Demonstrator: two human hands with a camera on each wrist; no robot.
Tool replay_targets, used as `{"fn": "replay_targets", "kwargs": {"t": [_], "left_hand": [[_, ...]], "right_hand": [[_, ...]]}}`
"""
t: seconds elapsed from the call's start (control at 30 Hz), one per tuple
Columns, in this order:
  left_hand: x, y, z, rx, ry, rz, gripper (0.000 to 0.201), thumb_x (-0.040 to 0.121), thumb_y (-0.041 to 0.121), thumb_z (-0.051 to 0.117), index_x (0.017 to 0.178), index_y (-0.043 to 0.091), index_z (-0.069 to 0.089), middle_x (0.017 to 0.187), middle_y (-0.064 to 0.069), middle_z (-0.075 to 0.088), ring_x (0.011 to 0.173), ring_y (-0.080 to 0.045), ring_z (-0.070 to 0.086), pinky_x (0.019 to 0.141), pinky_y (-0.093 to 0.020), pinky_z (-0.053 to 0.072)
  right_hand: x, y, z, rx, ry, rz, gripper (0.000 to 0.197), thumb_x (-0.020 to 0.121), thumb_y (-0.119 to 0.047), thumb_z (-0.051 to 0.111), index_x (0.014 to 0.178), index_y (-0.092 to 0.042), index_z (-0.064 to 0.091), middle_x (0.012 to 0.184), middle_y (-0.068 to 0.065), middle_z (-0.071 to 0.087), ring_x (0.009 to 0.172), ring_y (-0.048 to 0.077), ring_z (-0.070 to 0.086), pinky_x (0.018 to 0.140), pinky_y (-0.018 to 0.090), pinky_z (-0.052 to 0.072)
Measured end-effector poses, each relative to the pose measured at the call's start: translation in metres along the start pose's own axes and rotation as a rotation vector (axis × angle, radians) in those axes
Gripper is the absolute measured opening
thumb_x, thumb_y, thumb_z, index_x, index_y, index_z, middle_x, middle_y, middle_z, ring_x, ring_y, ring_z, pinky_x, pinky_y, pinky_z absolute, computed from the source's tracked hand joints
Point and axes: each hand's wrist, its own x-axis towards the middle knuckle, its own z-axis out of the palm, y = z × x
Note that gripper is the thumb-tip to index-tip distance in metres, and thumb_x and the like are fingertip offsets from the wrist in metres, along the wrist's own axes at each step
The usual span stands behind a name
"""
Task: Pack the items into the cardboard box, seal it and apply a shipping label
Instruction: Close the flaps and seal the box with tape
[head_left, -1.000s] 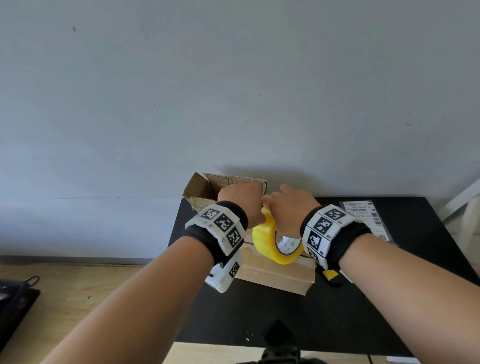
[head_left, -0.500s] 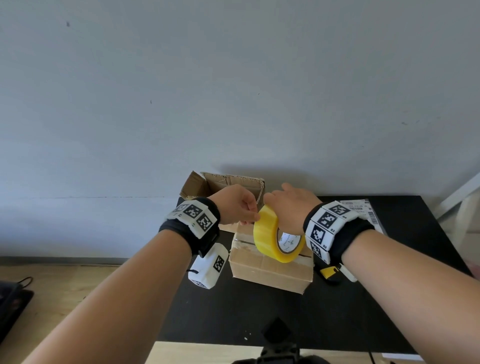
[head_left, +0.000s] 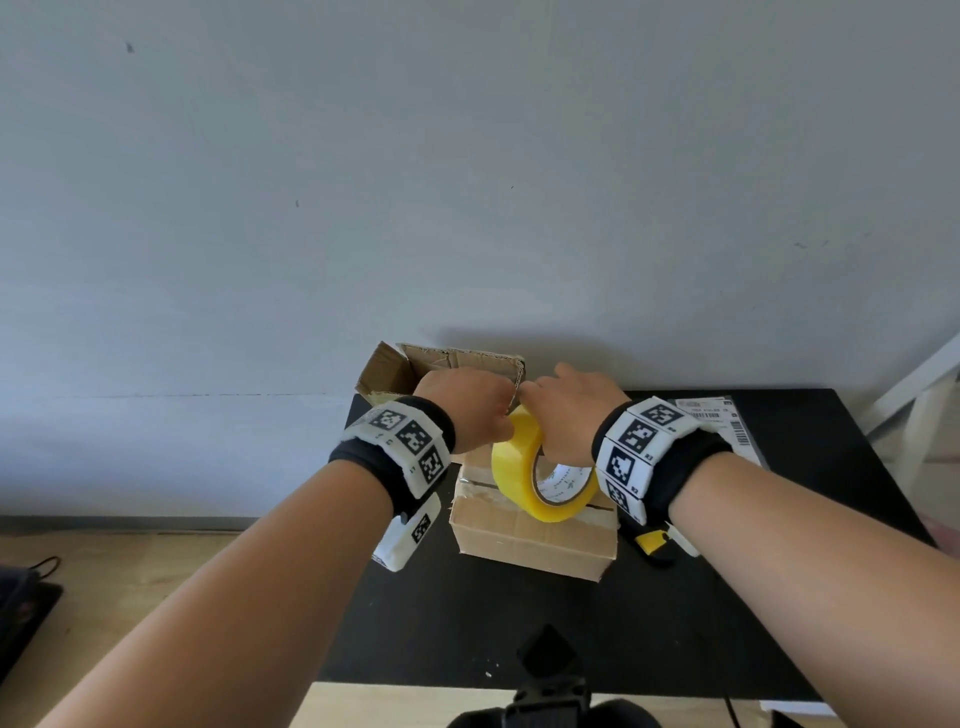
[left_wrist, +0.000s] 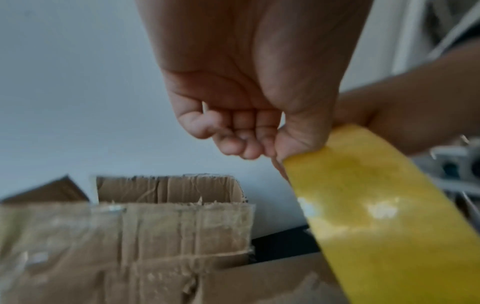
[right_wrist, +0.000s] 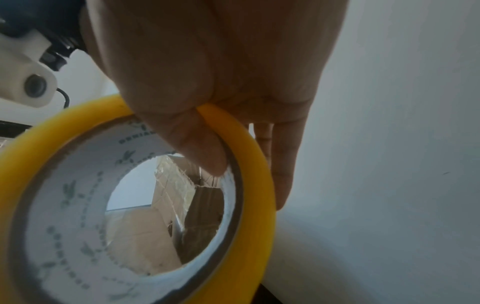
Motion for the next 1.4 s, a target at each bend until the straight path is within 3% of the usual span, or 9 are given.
{"fn": "replay_targets", "kwargs": {"t": [0.17, 0.27, 0.5, 0.6, 0.77, 0.9, 1.07, 1.23, 1.4], "left_hand": [[0.001, 0.005, -0.001, -0.002, 0.203, 0.008, 0.014, 0.084, 0.012, 0.046, 0.093, 0.018, 0.054, 0.081, 0.002, 0.06, 0.071, -0.021, 0.054, 0.053, -0.027, 0.032], [-0.003, 0.0, -0.005, -0.267, 0.258, -0.037, 0.015, 0.083, 0.014, 0.053, 0.072, 0.018, 0.043, 0.067, 0.002, 0.05, 0.067, -0.02, 0.047, 0.055, -0.029, 0.031], [-0.014, -0.007, -0.011, -0.967, 0.092, -0.064, 0.014, 0.093, 0.016, 0.056, 0.08, 0.013, 0.051, 0.051, 0.005, 0.052, 0.041, -0.007, 0.047, 0.051, -0.021, 0.043], [-0.016, -0.021, -0.013, -0.838, 0.149, -0.117, 0.013, 0.094, 0.024, 0.058, 0.095, 0.01, 0.058, 0.062, 0.006, 0.058, 0.046, 0.001, 0.053, 0.046, -0.007, 0.037], [-0.01, -0.018, -0.005, -0.929, 0.136, -0.172, 0.03, 0.087, 0.041, 0.065, 0.102, 0.017, 0.06, 0.096, 0.0, 0.068, 0.084, -0.013, 0.067, 0.061, -0.023, 0.05], [-0.004, -0.002, 0.003, -0.783, 0.121, -0.094, 0.032, 0.077, 0.037, 0.078, 0.102, 0.019, 0.068, 0.092, 0.004, 0.067, 0.085, -0.011, 0.063, 0.08, -0.029, 0.054], [-0.001, -0.001, 0.002, -0.844, 0.21, -0.103, 0.006, 0.085, 0.018, 0.072, 0.086, 0.014, 0.076, 0.076, -0.006, 0.073, 0.07, -0.016, 0.068, 0.081, -0.038, 0.058], [-0.002, 0.012, -0.012, -0.402, 0.334, -0.078, 0.014, 0.09, 0.025, 0.06, 0.091, 0.02, 0.073, 0.087, 0.002, 0.072, 0.084, -0.017, 0.065, 0.072, -0.028, 0.051], [-0.003, 0.029, -0.017, 0.078, 0.371, 0.003, 0.015, 0.091, 0.016, 0.045, 0.098, 0.018, 0.058, 0.093, 0.002, 0.059, 0.083, -0.021, 0.06, 0.063, -0.03, 0.039]], "right_hand": [[-0.003, 0.004, -0.013, 0.002, 0.066, 0.029, 0.046, 0.083, -0.022, 0.056, 0.128, -0.025, 0.046, 0.116, 0.0, 0.057, 0.111, 0.024, 0.048, 0.073, 0.034, 0.037], [-0.005, 0.006, -0.021, -0.021, 0.084, 0.055, 0.044, 0.084, -0.019, 0.054, 0.126, -0.025, 0.043, 0.112, 0.0, 0.058, 0.112, 0.025, 0.046, 0.071, 0.034, 0.037], [-0.007, 0.007, -0.016, -0.019, 0.09, 0.119, 0.042, 0.083, -0.018, 0.055, 0.124, -0.019, 0.044, 0.117, 0.002, 0.054, 0.115, 0.026, 0.043, 0.07, 0.034, 0.037], [-0.016, 0.022, -0.01, -0.035, 0.059, 0.173, 0.037, 0.082, -0.016, 0.057, 0.117, -0.018, 0.046, 0.117, 0.001, 0.054, 0.114, 0.024, 0.042, 0.068, 0.033, 0.037], [-0.022, 0.023, -0.006, -0.014, 0.131, 0.183, 0.041, 0.078, -0.021, 0.063, 0.116, -0.021, 0.046, 0.117, -0.002, 0.051, 0.114, 0.021, 0.042, 0.066, 0.032, 0.035], [-0.022, 0.015, -0.008, -0.003, 0.196, 0.174, 0.039, 0.077, -0.021, 0.064, 0.112, -0.021, 0.047, 0.112, -0.004, 0.051, 0.112, 0.019, 0.042, 0.064, 0.031, 0.034], [-0.027, 0.015, -0.011, 0.004, 0.214, 0.187, 0.039, 0.075, -0.024, 0.065, 0.11, -0.021, 0.047, 0.109, -0.005, 0.052, 0.111, 0.018, 0.042, 0.063, 0.031, 0.035], [-0.029, 0.01, -0.012, 0.022, 0.19, 0.231, 0.037, 0.077, -0.034, 0.064, 0.107, -0.018, 0.049, 0.109, 0.002, 0.052, 0.105, 0.023, 0.049, 0.066, 0.032, 0.036], [-0.03, 0.002, -0.017, -0.052, 0.181, 0.255, 0.028, 0.082, -0.024, 0.057, 0.108, -0.018, 0.05, 0.107, 0.005, 0.05, 0.091, 0.025, 0.059, 0.064, 0.032, 0.036]]}}
